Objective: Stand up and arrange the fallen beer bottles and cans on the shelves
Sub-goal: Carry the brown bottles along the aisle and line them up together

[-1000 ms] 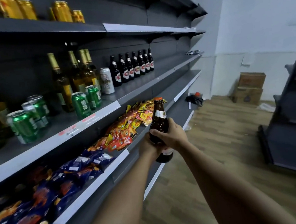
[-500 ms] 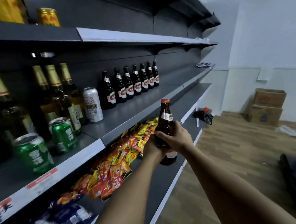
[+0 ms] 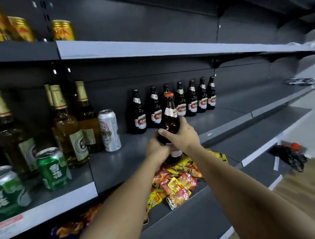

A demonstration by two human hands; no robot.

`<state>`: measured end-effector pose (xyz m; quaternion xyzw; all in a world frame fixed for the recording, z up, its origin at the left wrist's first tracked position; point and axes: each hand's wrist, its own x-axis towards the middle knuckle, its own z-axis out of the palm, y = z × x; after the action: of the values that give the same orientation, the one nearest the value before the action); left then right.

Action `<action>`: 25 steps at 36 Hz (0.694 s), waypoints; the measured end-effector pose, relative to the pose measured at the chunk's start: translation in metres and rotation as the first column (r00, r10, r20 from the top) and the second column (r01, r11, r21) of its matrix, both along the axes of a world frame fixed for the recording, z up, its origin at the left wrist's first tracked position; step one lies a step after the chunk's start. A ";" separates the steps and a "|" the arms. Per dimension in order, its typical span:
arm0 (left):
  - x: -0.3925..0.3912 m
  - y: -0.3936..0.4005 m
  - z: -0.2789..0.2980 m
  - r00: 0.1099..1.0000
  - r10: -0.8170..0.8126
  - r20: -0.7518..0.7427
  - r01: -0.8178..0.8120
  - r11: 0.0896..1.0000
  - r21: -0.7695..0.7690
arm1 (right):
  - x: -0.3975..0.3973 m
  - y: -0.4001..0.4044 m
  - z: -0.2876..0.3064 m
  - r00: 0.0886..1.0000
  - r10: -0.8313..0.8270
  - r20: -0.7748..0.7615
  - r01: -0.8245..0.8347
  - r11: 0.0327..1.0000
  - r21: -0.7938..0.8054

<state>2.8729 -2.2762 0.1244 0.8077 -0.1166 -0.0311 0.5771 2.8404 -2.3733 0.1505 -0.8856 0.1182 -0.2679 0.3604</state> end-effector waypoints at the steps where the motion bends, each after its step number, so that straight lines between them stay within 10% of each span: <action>1: 0.009 -0.001 0.002 1.000 0.018 -0.004 -0.019 1.000 -0.012 | 0.010 -0.001 0.003 0.999 0.032 -0.002 -0.032 0.999 0.007; 25: 0.157 0.039 -0.020 0.987 0.151 -0.061 -0.156 0.983 -0.094 | 0.183 0.015 -0.013 0.923 0.368 -0.113 -0.352 0.926 0.137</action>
<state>3.0301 -2.2377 0.1043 0.7836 -0.0399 -0.0023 0.6200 3.0238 -2.3582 0.1375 -0.8864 -0.0072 -0.1283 0.4447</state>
